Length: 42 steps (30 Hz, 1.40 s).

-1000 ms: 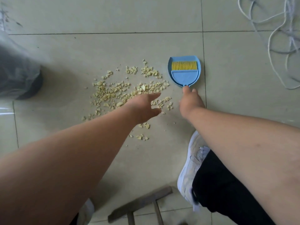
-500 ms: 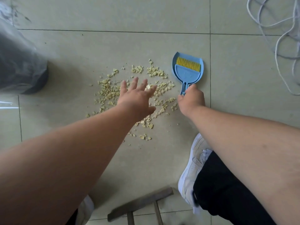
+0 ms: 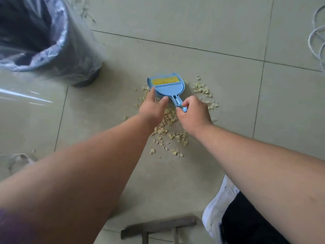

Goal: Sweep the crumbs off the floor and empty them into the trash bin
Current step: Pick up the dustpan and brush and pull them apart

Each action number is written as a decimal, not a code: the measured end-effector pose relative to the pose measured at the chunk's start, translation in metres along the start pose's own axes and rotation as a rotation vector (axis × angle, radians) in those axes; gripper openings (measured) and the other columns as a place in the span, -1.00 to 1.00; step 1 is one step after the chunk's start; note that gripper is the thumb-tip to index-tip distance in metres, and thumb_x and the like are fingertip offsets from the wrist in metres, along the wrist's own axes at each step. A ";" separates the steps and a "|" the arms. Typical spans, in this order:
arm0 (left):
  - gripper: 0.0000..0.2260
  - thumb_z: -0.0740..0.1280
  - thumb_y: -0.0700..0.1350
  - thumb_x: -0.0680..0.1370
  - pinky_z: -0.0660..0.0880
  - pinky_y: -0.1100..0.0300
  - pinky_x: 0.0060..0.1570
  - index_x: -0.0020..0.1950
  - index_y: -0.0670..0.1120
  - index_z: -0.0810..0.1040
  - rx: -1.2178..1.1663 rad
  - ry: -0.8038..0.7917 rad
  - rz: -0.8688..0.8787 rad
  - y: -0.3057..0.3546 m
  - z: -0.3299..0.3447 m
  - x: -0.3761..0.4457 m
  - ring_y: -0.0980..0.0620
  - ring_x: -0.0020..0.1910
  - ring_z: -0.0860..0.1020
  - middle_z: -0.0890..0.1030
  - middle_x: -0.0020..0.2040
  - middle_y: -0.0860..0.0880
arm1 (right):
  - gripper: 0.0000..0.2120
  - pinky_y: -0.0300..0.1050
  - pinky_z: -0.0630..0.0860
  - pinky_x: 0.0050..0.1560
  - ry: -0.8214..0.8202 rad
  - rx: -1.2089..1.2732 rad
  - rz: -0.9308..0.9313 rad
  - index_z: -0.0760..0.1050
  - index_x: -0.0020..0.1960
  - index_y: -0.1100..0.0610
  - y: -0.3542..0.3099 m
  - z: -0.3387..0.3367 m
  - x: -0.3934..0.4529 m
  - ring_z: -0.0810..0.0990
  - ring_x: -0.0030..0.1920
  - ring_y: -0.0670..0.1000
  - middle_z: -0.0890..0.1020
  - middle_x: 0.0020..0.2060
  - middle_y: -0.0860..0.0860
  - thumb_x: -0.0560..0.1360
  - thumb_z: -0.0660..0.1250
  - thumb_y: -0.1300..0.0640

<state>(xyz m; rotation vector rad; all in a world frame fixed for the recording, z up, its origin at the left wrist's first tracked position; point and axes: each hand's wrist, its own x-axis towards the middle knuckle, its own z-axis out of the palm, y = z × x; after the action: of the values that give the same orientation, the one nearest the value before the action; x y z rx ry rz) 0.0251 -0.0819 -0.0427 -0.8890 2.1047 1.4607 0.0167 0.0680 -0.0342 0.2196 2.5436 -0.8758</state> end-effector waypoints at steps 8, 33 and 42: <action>-0.07 0.28 -0.40 0.65 0.73 0.04 -0.19 0.70 0.32 -0.13 -0.759 0.019 -0.151 -0.002 -0.038 -0.017 -0.19 0.02 0.76 0.64 0.28 -0.19 | -0.82 -0.18 0.46 -0.27 -0.072 -0.050 -0.158 0.47 0.01 0.04 -0.032 0.022 -0.031 0.63 -0.19 0.05 0.64 -0.14 0.04 0.53 0.45 0.03; -0.37 0.32 -0.43 0.64 0.73 -0.05 -0.20 0.59 0.11 0.43 -0.456 -0.295 -0.169 -0.026 -0.087 0.002 -0.21 -0.16 0.73 0.72 0.12 -0.05 | 0.01 0.16 0.42 0.45 -0.404 -0.458 -0.266 0.21 0.55 0.10 -0.076 0.036 -0.019 0.25 0.59 0.18 0.18 0.63 0.16 0.30 0.54 -0.31; -0.53 0.46 -0.40 0.54 0.66 -0.25 0.03 0.40 -0.06 0.57 -0.386 -0.312 -0.231 -0.033 -0.078 0.006 -0.37 -0.08 0.69 0.73 0.20 -0.20 | 0.30 0.13 0.37 0.47 -0.379 -0.405 -0.255 -0.06 0.67 0.06 -0.068 0.036 -0.025 0.24 0.51 0.18 0.23 0.48 0.13 0.18 0.57 -0.33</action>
<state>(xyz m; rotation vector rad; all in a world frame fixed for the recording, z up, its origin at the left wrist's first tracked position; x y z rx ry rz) 0.0452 -0.1648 -0.0411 -0.9316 1.4720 1.7762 0.0319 -0.0081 -0.0108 -0.3672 2.3469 -0.4161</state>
